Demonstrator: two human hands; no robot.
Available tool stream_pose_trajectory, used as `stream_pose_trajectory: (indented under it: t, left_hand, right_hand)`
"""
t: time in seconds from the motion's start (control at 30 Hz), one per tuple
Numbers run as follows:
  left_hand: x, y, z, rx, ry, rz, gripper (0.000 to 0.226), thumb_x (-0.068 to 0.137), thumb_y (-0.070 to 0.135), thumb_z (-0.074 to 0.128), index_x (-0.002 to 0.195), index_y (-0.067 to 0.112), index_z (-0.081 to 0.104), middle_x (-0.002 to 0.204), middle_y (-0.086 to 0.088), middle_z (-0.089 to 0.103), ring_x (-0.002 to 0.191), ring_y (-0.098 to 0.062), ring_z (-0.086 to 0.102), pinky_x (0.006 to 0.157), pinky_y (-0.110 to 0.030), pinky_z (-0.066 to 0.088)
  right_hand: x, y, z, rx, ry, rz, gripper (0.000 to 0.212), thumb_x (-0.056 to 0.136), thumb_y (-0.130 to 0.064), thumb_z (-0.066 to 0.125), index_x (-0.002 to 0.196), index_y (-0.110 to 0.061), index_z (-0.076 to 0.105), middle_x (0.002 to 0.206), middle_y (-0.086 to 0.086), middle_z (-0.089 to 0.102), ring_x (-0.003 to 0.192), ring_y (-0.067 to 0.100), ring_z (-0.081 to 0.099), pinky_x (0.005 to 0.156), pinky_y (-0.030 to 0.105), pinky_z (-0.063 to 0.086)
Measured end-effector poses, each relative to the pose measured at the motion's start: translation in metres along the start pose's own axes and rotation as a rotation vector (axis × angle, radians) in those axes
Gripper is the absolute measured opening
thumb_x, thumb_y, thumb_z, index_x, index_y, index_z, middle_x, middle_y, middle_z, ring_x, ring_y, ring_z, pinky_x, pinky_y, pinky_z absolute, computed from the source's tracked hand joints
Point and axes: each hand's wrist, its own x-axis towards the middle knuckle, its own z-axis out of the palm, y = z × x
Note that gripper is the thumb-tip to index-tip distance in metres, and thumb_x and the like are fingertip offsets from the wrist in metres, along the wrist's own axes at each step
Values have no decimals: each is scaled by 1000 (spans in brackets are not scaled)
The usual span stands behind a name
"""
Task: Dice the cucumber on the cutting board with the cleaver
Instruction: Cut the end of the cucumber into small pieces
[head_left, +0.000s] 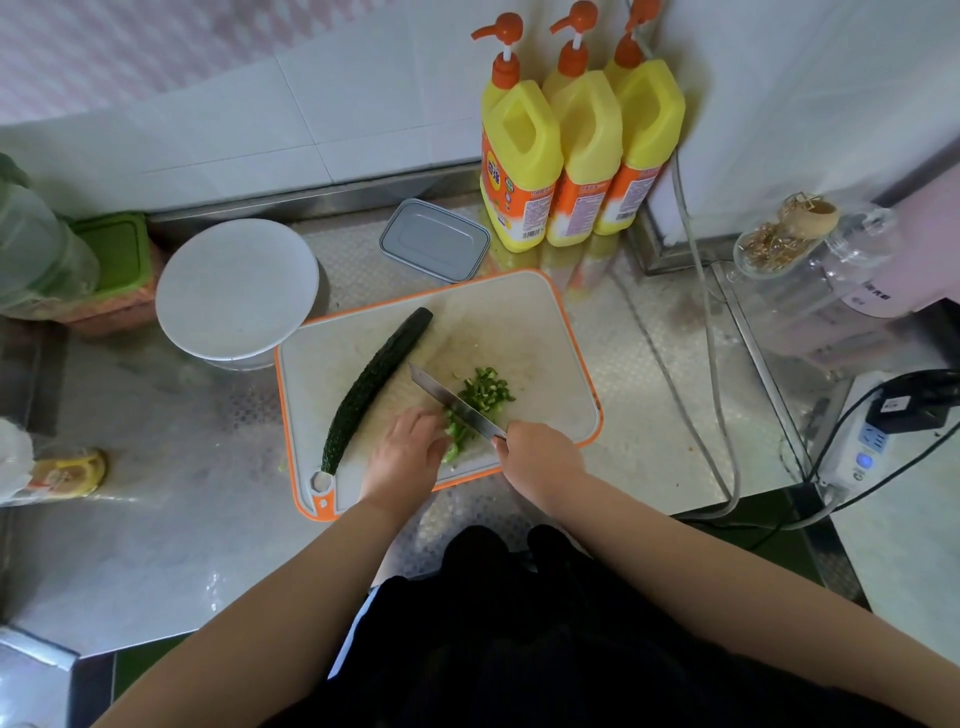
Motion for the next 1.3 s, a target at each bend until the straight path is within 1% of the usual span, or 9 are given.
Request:
stream_pose_trajectory:
  t: [0.17, 0.33, 0.47, 0.63, 0.8, 0.9, 1.03, 1.17, 1.3]
  left_hand:
    - [-7, 3, 3, 23, 28, 28, 22, 82, 17, 74, 100, 9, 65, 109, -5, 59, 104, -28, 55, 80, -41, 49]
    - [0, 6, 7, 20, 47, 113, 14, 80, 9, 74, 91, 6, 65, 98, -7, 59, 93, -30, 58, 73, -41, 54]
    - [6, 6, 9, 37, 67, 173, 11, 78, 4, 75, 86, 5, 68, 92, -8, 63, 88, -31, 61, 75, -41, 55]
    - [12, -1, 12, -8, 75, 165, 7, 82, 7, 71, 89, 8, 72, 94, -6, 67, 89, -30, 63, 76, -40, 56]
    - [14, -2, 16, -50, 68, 126, 10, 82, 5, 73, 91, 9, 75, 96, -4, 68, 88, -29, 64, 77, -37, 56]
    - [15, -4, 17, -41, 69, 128, 11, 81, 4, 73, 91, 9, 75, 97, -4, 68, 89, -28, 64, 77, -35, 56]
    - [14, -3, 15, -28, 63, 153, 8, 83, 6, 69, 89, 8, 74, 95, -5, 68, 87, -28, 63, 76, -34, 55]
    - [14, -2, 14, -19, 65, 170, 26, 87, 24, 52, 85, 8, 73, 91, -4, 67, 85, -25, 61, 73, -36, 54]
    - [13, -2, 13, -33, 82, 180, 27, 88, 26, 50, 86, 12, 73, 96, -1, 67, 86, -24, 62, 75, -32, 53]
  right_hand:
    - [-5, 1, 1, 33, 6, -7, 35, 101, -33, 36, 104, -4, 56, 101, 15, 64, 95, 33, 61, 72, 35, 43]
    - [-11, -3, -4, 70, 34, 6, 35, 101, -33, 35, 101, -4, 56, 102, 16, 64, 96, 34, 60, 72, 35, 42]
    - [-13, -8, -2, 29, 25, 14, 33, 101, -32, 36, 103, -5, 55, 104, 16, 64, 98, 34, 61, 73, 34, 43]
    - [-13, -11, 2, -6, -21, 41, 21, 99, -21, 41, 106, -8, 55, 107, 13, 64, 101, 33, 60, 72, 31, 39]
    - [-8, -15, 7, -13, -29, 61, 18, 98, -14, 41, 107, -8, 55, 108, 11, 63, 101, 30, 60, 72, 30, 38]
    - [-4, -15, 11, 0, -29, 68, 20, 100, -18, 40, 109, -7, 54, 109, 12, 63, 102, 30, 60, 73, 31, 40]
    - [-3, -15, 15, 32, -32, 74, 33, 103, -30, 34, 111, -6, 55, 109, 14, 64, 102, 31, 60, 78, 34, 44]
    - [7, -11, 6, 123, -78, 108, 41, 101, -36, 35, 108, -3, 58, 109, 16, 63, 105, 33, 58, 81, 35, 44]
    - [3, 0, 4, 164, -96, 124, 41, 101, -35, 37, 107, -1, 58, 109, 18, 63, 103, 33, 57, 77, 32, 41]
